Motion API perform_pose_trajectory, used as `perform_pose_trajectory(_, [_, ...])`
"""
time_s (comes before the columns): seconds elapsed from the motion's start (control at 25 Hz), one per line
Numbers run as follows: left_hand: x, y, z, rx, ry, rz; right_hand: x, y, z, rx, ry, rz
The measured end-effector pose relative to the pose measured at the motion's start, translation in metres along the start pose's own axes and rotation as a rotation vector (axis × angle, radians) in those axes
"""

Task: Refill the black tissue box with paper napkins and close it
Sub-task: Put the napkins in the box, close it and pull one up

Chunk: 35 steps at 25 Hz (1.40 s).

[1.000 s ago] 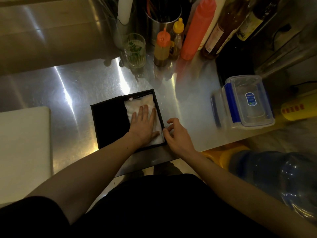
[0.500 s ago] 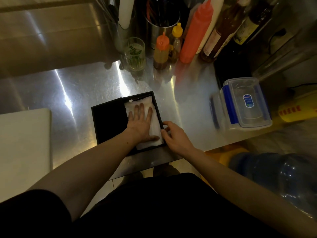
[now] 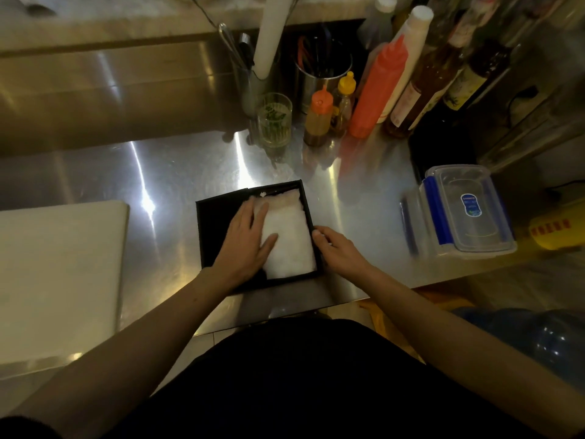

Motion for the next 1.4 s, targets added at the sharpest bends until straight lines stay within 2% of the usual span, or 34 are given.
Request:
perform_pose_trajectory(0.04, [-0.003, -0.012, 0.005, -0.084, 0.044, 0.040, -0.005, -0.001, -0.001, 0.021, 0.004, -0.037])
perform_pose_trajectory(0.12, [-0.023, -0.075, 0.066, -0.396, 0.210, 0.109, 0.036, -0.032, 0.006, -0.033, -0.096, -0.068])
perform_pose_trajectory(0.2, [-0.010, -0.108, 0.075, -0.564, 0.154, 0.270, 0.029, -0.036, -0.001, 0.022, -0.064, -0.193])
perform_pose_trajectory(0.4, [0.009, -0.117, 0.095, -0.743, 0.067, 0.732, 0.020, -0.025, -0.001, 0.141, -0.005, -0.310])
perform_pose_trajectory(0.56, [0.019, -0.117, 0.106, -0.867, 0.063, 1.141, 0.023, -0.023, 0.001, 0.204, -0.010, -0.339])
perform_pose_trajectory(0.64, [0.020, -0.117, 0.110, -0.918, 0.075, 1.272, 0.025, -0.023, 0.004, 0.222, -0.010, -0.359])
perform_pose_trajectory(0.8, [0.019, -0.118, 0.116, -0.913, 0.086, 1.547, 0.025, -0.020, 0.006, 0.264, -0.008, -0.433])
perform_pose_trajectory(1.0, [0.006, -0.091, 0.106, -0.767, 0.000, 1.681, 0.027, -0.011, 0.009, 0.289, -0.042, -0.575])
perform_pose_trajectory(1.2, [0.006, -0.052, 0.079, -0.607, -0.103, 1.560, 0.031, -0.007, 0.010, 0.333, -0.137, -0.711])
perform_pose_trajectory(1.4, [0.019, -0.028, 0.061, -0.675, -0.126, 1.283, 0.032, -0.011, 0.010, 0.360, -0.243, -0.732])
Point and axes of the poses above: each hand's wrist, its own z-axis away from the middle knuckle, its own x-axis out of the palm, y = z × x, the point moved 8 cm from there along -z, towards the middle knuckle, and after that the axes turned 6 degrees about -z, right-handed, at the moved point
